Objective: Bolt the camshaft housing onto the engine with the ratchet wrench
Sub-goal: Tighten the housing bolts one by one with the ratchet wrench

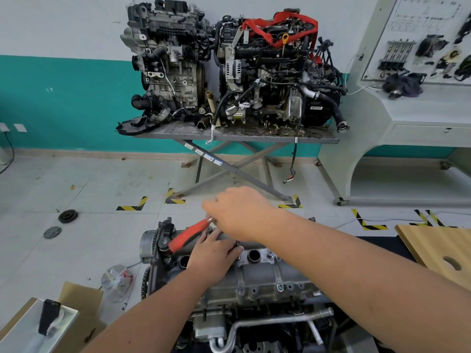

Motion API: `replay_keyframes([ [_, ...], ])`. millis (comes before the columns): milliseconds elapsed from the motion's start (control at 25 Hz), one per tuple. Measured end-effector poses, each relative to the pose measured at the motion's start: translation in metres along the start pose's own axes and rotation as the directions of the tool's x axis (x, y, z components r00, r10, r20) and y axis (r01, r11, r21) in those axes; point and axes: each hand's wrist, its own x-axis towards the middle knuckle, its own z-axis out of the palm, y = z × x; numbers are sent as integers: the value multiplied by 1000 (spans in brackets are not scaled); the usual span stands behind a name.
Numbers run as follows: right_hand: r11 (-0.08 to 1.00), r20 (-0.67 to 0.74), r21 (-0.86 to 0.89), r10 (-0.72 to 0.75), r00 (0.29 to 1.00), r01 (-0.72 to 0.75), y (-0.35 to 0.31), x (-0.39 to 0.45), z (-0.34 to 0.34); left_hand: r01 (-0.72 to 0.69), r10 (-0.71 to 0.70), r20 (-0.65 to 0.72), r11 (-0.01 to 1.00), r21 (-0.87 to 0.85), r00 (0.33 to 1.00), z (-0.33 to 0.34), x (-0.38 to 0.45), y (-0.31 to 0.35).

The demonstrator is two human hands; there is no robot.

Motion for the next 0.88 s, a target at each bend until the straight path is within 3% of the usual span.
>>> replay_keyframes([
  [80,991,57,125,-47,997,39,3,-1,0,15,-15,2,1000,-26,1000,0,0,0],
  [360,946,314,168,216,924,-278,5,11,-19,-10,11,-28,1000,22,1000,4,1,-1],
  [520,900,320,176,331,888,-400,-3,19,-22,-28,28,-34,1000,4,999,2,-1,-1],
  [600,924,258,214,259,931,-317,-3,17,-19,-14,14,-15,1000,16,1000,0,-2,1],
  [720,947,198,318,-14,980,-50,1,8,-13,36,-36,22,999,-24,999,-3,-4,5],
  [800,912,247,410,-89,965,-21,3,4,-13,32,-28,37,994,-101,999,-4,-5,6],
  [880,867,290,494,-99,952,-61,7,2,-15,-3,6,42,998,-69,999,-5,-5,6],
])
